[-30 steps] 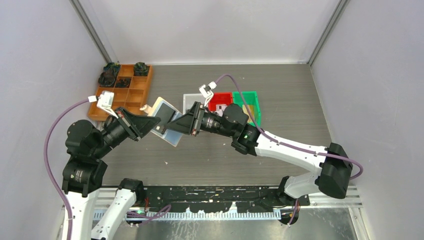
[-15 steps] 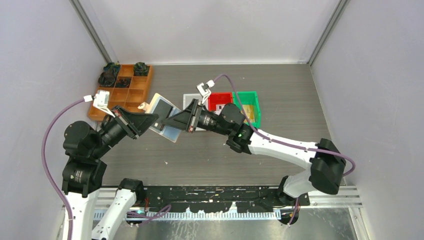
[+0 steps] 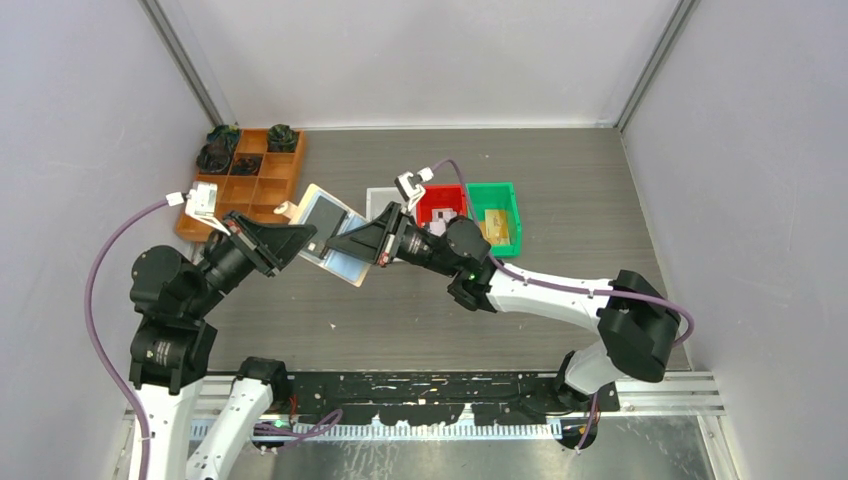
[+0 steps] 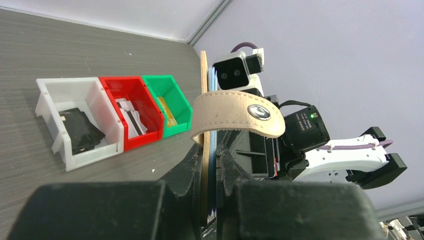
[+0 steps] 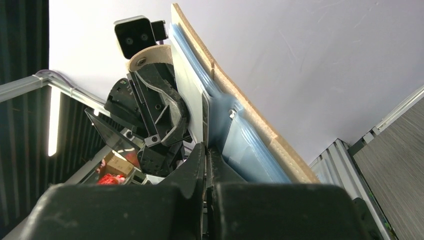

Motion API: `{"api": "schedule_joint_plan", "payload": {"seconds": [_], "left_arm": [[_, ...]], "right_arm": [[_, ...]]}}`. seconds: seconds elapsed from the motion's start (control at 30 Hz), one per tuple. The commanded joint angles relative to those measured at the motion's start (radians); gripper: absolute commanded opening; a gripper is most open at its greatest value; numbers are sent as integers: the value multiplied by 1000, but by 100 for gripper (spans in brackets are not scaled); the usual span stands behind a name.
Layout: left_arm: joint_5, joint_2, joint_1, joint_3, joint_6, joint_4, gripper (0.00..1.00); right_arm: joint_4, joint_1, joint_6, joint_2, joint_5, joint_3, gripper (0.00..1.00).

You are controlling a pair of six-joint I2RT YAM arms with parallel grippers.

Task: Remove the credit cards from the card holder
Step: Remove the credit card from the card holder.

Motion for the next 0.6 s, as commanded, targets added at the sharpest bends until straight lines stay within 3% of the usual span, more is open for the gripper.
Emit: {"api": "schedule_joint_plan", "payload": {"seconds": [0.0, 0.57], "left_arm": [[81, -6, -14, -24, -6, -17, 8], [140, 1, -15, 12, -40, 25, 19]], "right_arm": [[147, 21, -9, -68, 27, 9, 1], [168, 20, -32, -105, 86, -97, 1]]}}
